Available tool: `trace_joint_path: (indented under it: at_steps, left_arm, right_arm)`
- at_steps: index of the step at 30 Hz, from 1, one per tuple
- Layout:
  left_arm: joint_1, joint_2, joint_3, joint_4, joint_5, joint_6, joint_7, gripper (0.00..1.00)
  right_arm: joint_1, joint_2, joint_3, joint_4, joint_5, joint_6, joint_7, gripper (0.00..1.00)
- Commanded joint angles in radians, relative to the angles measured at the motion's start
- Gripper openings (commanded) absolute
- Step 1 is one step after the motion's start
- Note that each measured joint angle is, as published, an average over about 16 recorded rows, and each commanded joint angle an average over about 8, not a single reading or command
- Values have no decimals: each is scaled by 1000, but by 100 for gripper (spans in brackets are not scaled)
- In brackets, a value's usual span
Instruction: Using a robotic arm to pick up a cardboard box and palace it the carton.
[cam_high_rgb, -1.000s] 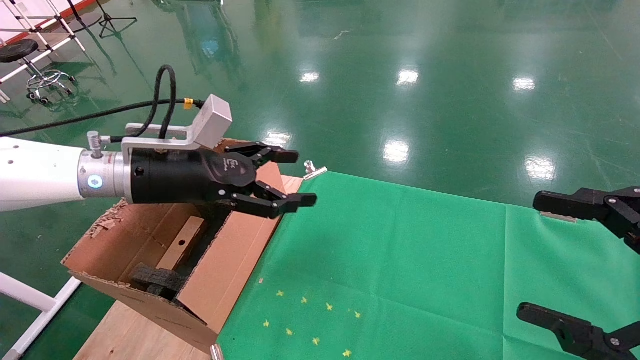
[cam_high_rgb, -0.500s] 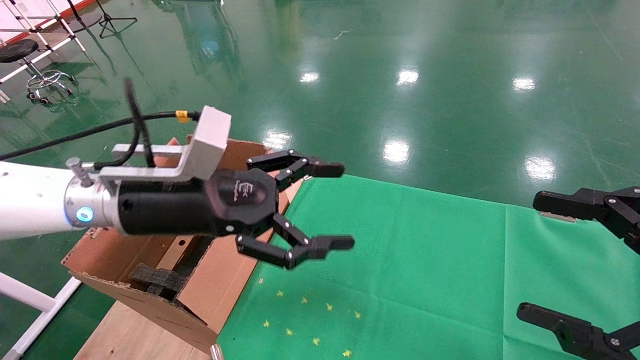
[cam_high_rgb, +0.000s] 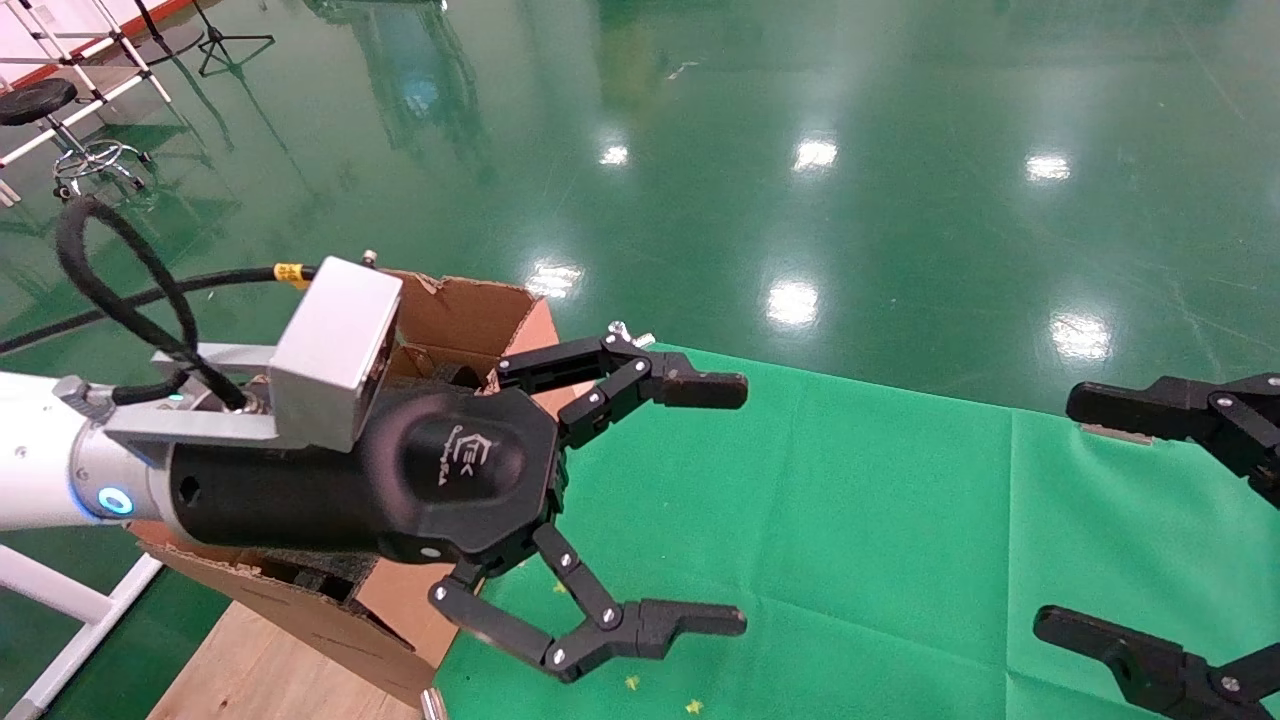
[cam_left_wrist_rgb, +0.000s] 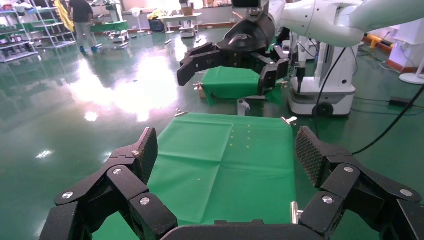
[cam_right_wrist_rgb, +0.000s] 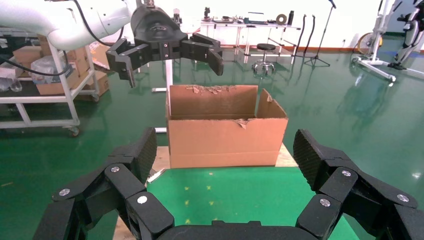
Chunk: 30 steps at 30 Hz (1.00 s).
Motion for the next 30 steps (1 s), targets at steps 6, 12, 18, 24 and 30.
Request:
trace_joint_path:
  at_steps: [6,12,18,24,30]
  left_arm:
    - [-2,0,1,2,1,0,0,100]
    - [-8,0,5,10,9,-2,-2,100]
    - [-12,0,7,15,14,-3,-4,100]
    - [-14,0,9,18,17,-4,-4,100]
    - [-15,0,10,19,18,-4,-4,100]
  right_arm:
    - [0,0,0,0,0,0,0,100]
    - [0,0,0,0,0,0,0,100]
    - [0,0,0,0,0,0,0,100]
    - [0,0,0,0,0,0,0,100]
    - [0,0,0,0,0,0,0,100]
